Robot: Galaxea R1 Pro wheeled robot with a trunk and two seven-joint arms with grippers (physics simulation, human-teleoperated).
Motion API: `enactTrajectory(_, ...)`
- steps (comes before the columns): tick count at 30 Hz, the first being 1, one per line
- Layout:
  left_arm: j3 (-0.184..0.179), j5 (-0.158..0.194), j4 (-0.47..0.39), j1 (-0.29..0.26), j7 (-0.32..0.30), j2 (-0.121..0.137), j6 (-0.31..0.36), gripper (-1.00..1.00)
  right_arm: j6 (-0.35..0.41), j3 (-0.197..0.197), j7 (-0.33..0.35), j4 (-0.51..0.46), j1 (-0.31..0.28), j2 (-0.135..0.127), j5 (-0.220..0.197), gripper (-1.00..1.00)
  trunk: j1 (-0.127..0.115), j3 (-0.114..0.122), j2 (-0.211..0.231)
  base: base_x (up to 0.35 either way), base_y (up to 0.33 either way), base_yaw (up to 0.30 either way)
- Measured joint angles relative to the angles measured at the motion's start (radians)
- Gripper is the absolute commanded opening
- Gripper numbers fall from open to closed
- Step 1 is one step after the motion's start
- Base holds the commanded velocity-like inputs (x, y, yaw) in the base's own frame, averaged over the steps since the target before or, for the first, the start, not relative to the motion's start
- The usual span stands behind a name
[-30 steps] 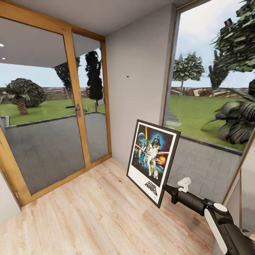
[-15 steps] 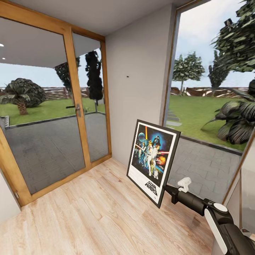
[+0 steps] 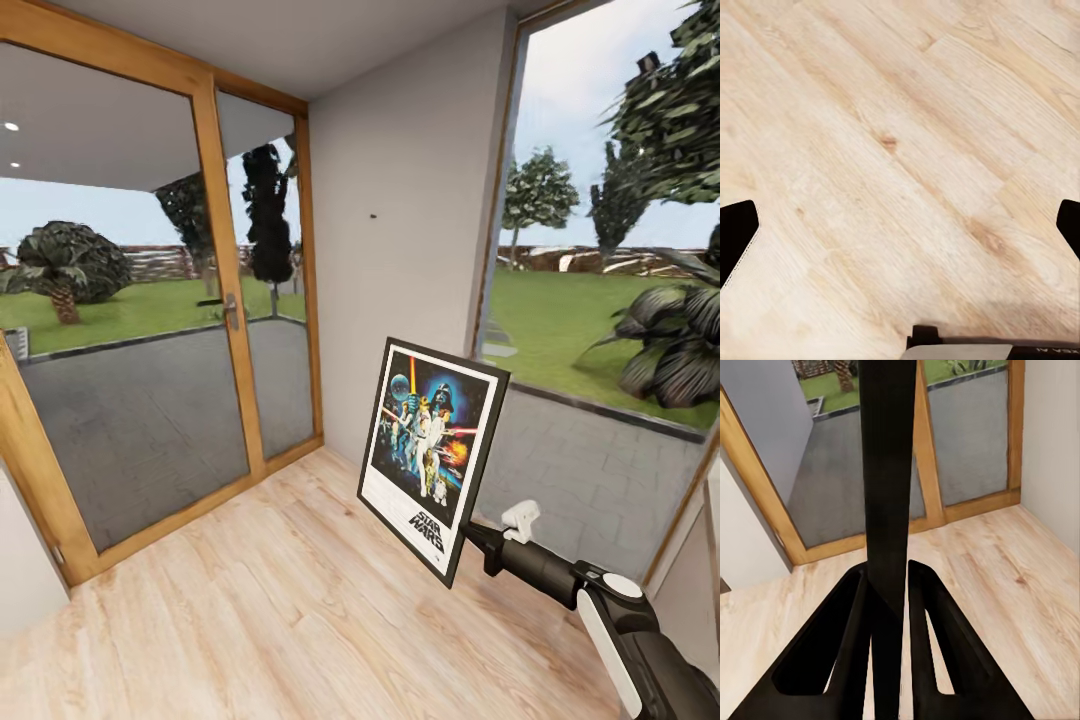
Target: Pick up the poster from the kitchen countertop and hang it on one of the wall nails in the kitchen.
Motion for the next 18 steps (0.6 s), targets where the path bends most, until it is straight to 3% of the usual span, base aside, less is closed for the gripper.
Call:
enactTrajectory(5, 0.000, 0.000, 0.000, 0.000, -0.001, 0.000, 0.000, 1.00, 0.000, 0.001, 0.000, 0.000, 0.000, 0.000, 0.000, -1.00, 0.000, 0.000, 0.000, 0.079, 0.284, -0.022)
enactTrajectory(18, 0.001, 0.001, 0.000, 0.000, 0.001, 0.000, 0.000, 1.00, 0.000, 0.001, 0.000, 0.000, 0.000, 0.000, 0.000, -1.00, 0.000, 0.000, 0.000, 0.126, 0.286, -0.250)
